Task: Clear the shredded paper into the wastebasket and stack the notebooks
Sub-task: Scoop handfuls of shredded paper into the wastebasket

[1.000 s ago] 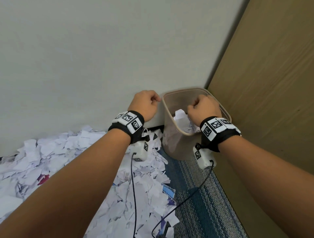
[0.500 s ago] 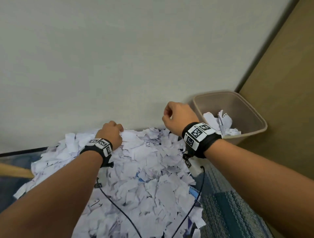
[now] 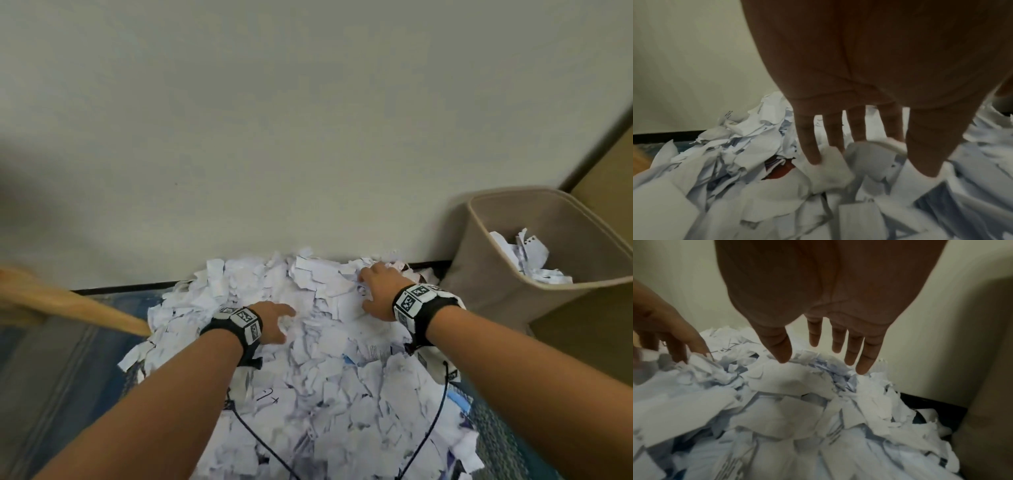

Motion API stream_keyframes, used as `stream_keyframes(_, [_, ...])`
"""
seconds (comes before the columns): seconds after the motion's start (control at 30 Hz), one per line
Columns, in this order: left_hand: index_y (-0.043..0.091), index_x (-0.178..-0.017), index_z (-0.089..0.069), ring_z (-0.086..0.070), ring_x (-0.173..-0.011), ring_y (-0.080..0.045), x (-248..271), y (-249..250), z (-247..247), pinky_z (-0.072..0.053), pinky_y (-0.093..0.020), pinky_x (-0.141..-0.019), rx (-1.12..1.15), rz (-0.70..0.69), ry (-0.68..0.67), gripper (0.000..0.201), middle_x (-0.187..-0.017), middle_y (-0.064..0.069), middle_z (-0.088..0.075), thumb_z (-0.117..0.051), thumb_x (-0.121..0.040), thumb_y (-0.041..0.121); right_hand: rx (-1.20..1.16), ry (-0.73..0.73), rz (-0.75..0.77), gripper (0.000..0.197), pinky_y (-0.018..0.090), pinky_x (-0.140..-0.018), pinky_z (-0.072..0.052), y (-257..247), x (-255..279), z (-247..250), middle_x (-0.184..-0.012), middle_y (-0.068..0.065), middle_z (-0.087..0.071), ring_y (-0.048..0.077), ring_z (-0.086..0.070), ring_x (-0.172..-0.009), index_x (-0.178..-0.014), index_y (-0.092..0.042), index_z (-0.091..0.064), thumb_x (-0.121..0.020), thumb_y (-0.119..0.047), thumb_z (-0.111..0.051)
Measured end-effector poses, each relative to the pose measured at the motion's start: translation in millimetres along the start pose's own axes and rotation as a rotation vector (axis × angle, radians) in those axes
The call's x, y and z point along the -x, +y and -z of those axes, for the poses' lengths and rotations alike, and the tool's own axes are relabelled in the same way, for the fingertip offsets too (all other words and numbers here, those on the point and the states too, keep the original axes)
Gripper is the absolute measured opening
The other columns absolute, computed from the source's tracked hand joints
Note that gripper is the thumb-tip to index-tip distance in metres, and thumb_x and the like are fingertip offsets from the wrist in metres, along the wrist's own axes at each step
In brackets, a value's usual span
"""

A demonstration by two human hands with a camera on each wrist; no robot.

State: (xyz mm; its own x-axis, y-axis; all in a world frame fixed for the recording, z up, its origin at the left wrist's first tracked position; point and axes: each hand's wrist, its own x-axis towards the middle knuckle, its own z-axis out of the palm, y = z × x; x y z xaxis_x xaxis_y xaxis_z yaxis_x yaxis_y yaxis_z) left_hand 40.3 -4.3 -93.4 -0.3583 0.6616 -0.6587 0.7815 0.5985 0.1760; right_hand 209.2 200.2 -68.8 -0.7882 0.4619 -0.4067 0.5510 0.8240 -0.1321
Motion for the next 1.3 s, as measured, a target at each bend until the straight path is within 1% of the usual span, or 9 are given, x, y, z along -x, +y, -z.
stream_keyframes(0.2, [0.032, -0.11, -0.068, -0.06, -0.102, -0.015, 21.6, -12.6, 14.9, -0.046, -0.027, -0.092, 0.263, -0.035, -0.071, 0.025, -0.111, 0.008, -0.063, -0.066, -0.086, 0.028, 0.018, -0.173, 0.068, 0.091, 0.049, -0.11, -0.036, -24.8, -4.2, -27.8, -0.162, 0.005, 0.0, 0.038, -0.029, -0.141, -0.152, -0.031, -0.01, -0.081, -0.033, -0.066])
stream_keyframes(0.33, [0.024, -0.097, -0.069, -0.065, -0.075, -0.018, 21.9, -31.1, 22.5, -0.051, -0.022, -0.061, 0.375, 0.097, 0.215, 0.014, -0.091, 0.001, -0.069, -0.056, -0.09, 0.026, 0.088, -0.356, 0.163, 0.098, 0.05, -0.112, -0.033, -46.0, 14.4, -48.2, -0.163, 0.001, 0.002, 0.038, -0.023, -0.143, -0.152, -0.036, -0.008, -0.078, -0.032, -0.072])
stream_keyframes(0.43, [0.027, -0.117, -0.058, -0.057, -0.1, -0.024, 14.8, -45.6, 19.1, -0.05, -0.031, -0.082, 0.148, 0.215, 0.363, 0.028, -0.119, -0.007, -0.056, -0.054, -0.09, 0.034, 0.081, -0.372, 0.212, 0.086, 0.046, -0.111, -0.034, -57.4, 22.7, -45.8, -0.161, 0.003, -0.015, 0.036, -0.031, -0.14, -0.151, -0.034, -0.021, -0.08, -0.034, -0.07])
stream_keyframes(0.63, [0.039, -0.15, -0.011, -0.015, -0.139, -0.044, 6.6, -52.7, -15.8, -0.025, -0.052, -0.112, 0.044, 0.357, 0.177, 0.093, -0.156, -0.013, -0.007, -0.054, -0.075, 0.074, -0.041, -0.227, 0.19, 0.062, 0.039, -0.099, -0.046, -54.1, 22.9, -14.5, -0.139, 0.008, -0.05, 0.029, -0.052, -0.122, -0.142, -0.025, -0.041, -0.084, -0.026, -0.064])
stream_keyframes(0.73, [0.043, -0.15, 0.002, -0.002, -0.144, -0.044, 11.0, -53.5, -25.4, -0.016, -0.058, -0.115, 0.049, 0.337, 0.011, 0.11, -0.159, -0.013, 0.01, -0.048, -0.063, 0.089, -0.028, -0.182, 0.143, 0.08, 0.045, -0.098, -0.046, -44.1, 24.8, -15.3, -0.148, 0.005, -0.032, 0.031, -0.046, -0.125, -0.144, -0.036, -0.03, -0.075, -0.04, -0.073])
stream_keyframes(0.87, [0.044, -0.148, 0.014, -0.008, -0.146, -0.038, 21.6, -43.6, -35.1, -0.019, -0.054, -0.115, 0.074, 0.263, -0.089, 0.127, -0.159, -0.013, 0.012, -0.058, -0.053, 0.089, 0.08, -0.332, 0.169, 0.124, 0.064, -0.108, -0.027, -49.0, 43.0, -33.5, -0.161, 0.002, 0.016, 0.046, -0.007, -0.145, -0.148, -0.051, 0.006, -0.057, -0.07, -0.077])
stream_keyframes(1.0, [0.041, -0.144, 0.024, 0.002, -0.147, -0.035, 25.6, -34.5, -43.5, -0.014, -0.054, -0.117, 0.018, 0.215, -0.203, 0.14, -0.157, -0.014, 0.023, -0.064, -0.046, 0.087, 0.199, -0.408, 0.267, 0.14, 0.079, -0.101, -0.013, -65.1, 61.9, -64.6, -0.151, -0.003, 0.042, 0.051, 0.022, -0.14, -0.138, -0.058, 0.027, -0.045, -0.081, -0.075])
stream_keyframes(1.17, [0.035, -0.143, 0.029, 0.001, -0.145, -0.043, 27.9, -21.6, -56.7, -0.02, -0.06, -0.113, -0.108, 0.218, -0.169, 0.152, -0.152, -0.017, 0.031, -0.075, -0.042, 0.079, 0.269, -0.372, 0.316, 0.142, 0.08, -0.102, -0.015, -79.4, 61.6, -92.2, -0.148, 0.0, 0.046, 0.056, 0.026, -0.136, -0.135, -0.057, 0.031, -0.047, -0.076, -0.078])
stream_keyframes(1.3, [0.03, -0.148, 0.021, -0.013, -0.14, -0.049, 27.6, -14.2, -74.0, -0.03, -0.056, -0.11, -0.182, 0.247, -0.035, 0.139, -0.154, -0.024, 0.019, -0.083, -0.059, 0.057, 0.321, -0.279, 0.294, 0.123, 0.068, -0.102, -0.032, -84.6, 55.2, -96.9, -0.156, 0.007, 0.026, 0.052, 0.003, -0.141, -0.146, -0.05, 0.008, -0.063, -0.052, -0.083])
